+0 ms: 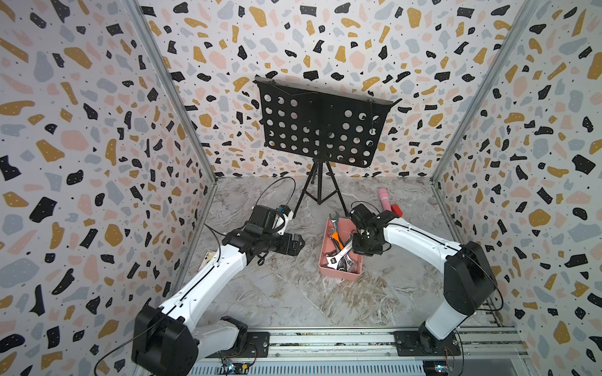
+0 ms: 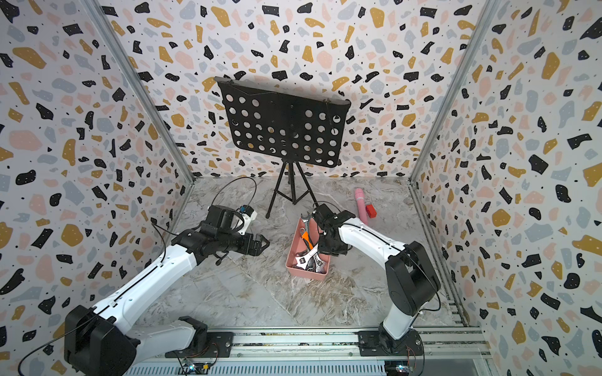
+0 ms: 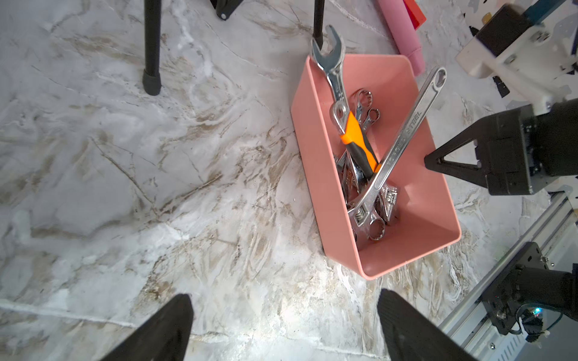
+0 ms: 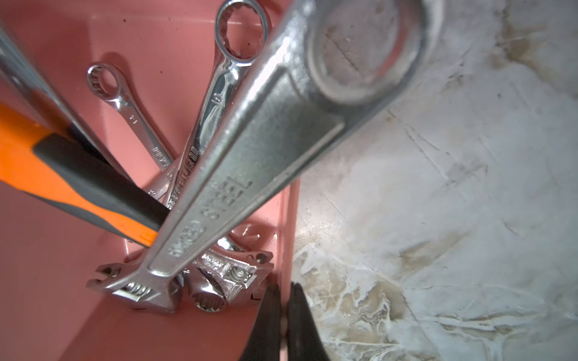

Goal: Take out the wrench from the storage box
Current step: Adjust the storage box at the center of the board.

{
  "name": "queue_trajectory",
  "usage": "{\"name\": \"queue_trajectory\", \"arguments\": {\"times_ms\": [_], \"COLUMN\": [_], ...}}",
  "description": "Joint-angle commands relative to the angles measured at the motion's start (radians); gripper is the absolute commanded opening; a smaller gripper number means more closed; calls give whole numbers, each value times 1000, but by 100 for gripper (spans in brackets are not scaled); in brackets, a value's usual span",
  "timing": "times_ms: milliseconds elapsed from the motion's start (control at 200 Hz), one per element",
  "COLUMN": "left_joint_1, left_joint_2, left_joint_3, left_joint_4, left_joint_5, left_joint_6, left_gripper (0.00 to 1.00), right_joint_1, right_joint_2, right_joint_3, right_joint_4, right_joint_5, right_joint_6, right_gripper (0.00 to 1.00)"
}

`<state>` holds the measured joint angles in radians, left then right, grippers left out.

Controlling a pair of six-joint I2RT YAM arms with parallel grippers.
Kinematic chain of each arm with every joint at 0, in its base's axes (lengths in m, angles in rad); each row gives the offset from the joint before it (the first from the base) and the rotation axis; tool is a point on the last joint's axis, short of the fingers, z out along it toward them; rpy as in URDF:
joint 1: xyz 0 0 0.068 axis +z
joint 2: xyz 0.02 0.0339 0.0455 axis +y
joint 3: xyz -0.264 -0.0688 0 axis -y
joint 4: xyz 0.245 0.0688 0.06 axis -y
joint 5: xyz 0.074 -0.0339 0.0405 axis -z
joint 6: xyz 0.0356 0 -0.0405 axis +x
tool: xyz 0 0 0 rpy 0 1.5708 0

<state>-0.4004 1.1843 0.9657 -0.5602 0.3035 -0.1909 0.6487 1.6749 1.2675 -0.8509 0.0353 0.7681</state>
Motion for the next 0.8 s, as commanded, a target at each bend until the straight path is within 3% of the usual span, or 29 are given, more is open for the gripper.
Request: {"name": "queue_trajectory", "arguments": {"times_ms": [0,245,711,791], "left_joint_1": [-3,-1,0,-1], "left_joint_2": [-41,-91,-81,-75], "left_joint_3": [-30,-53,-53,-49], "left_joint_4": [-5,-47,-52,-52], "left_joint_5": [-13,-46,-63,-60], "left_joint_6": [-49,-52,-36,-36], "left_gripper": [96,96,97,97], "right_joint_1": [51,113,137,137], "right_joint_2": [1,62,100,93], "right_joint_3": [80,167,241,236], "right_joint_4": [-17,-44,-70,-72], "right_joint_5": [-51,-34,10,31], "right_joint_6": [-126,-157,-2,8], "right_gripper": [0,0,0,10]}}
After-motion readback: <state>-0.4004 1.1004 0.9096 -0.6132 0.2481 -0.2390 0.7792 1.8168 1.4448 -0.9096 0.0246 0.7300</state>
